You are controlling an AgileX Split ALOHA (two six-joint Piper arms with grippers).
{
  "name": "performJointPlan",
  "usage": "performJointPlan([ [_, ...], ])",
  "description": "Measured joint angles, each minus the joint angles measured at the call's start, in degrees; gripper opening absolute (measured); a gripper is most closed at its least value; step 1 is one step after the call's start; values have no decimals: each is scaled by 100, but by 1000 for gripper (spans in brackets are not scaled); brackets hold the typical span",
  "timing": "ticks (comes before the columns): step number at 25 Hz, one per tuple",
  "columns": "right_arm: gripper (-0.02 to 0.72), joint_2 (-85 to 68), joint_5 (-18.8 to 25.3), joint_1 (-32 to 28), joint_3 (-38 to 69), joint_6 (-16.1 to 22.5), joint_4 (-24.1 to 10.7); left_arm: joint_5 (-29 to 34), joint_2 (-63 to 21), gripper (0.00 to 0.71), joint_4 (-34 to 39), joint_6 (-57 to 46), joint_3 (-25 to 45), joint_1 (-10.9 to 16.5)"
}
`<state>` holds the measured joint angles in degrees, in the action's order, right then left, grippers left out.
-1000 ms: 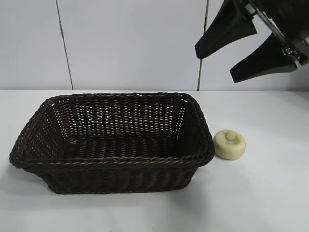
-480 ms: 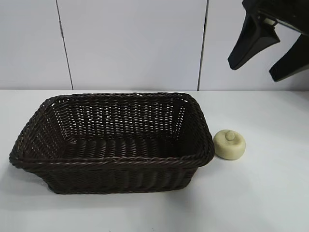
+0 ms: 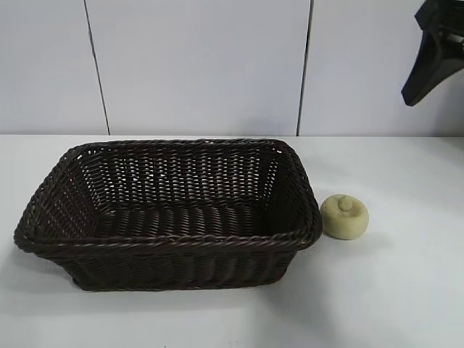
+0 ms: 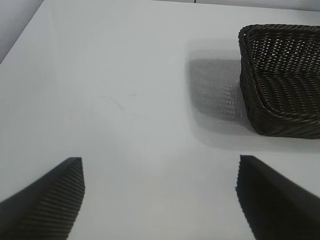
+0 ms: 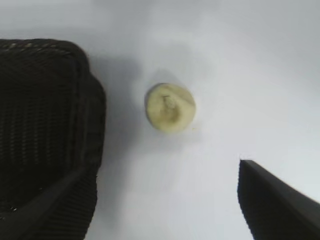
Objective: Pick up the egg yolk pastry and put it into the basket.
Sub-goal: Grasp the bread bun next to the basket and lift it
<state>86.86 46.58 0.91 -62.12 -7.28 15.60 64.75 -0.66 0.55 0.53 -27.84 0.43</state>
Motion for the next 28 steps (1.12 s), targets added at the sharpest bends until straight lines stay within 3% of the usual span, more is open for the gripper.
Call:
performJointPlan([
  [11, 560, 1615, -1331, 451, -29, 0, 472, 0, 0, 604, 0, 0, 0, 0],
  [20, 541, 2604, -2166, 474, -29, 0, 1236, 0, 0, 604, 0, 0, 0, 0],
  [23, 413, 2654, -2262, 485, -34, 0, 1314, 0, 0, 604, 0, 0, 0, 0],
  [28, 111, 2658, -2307, 496, -47, 0, 1334, 0, 0, 604, 0, 0, 0, 0],
])
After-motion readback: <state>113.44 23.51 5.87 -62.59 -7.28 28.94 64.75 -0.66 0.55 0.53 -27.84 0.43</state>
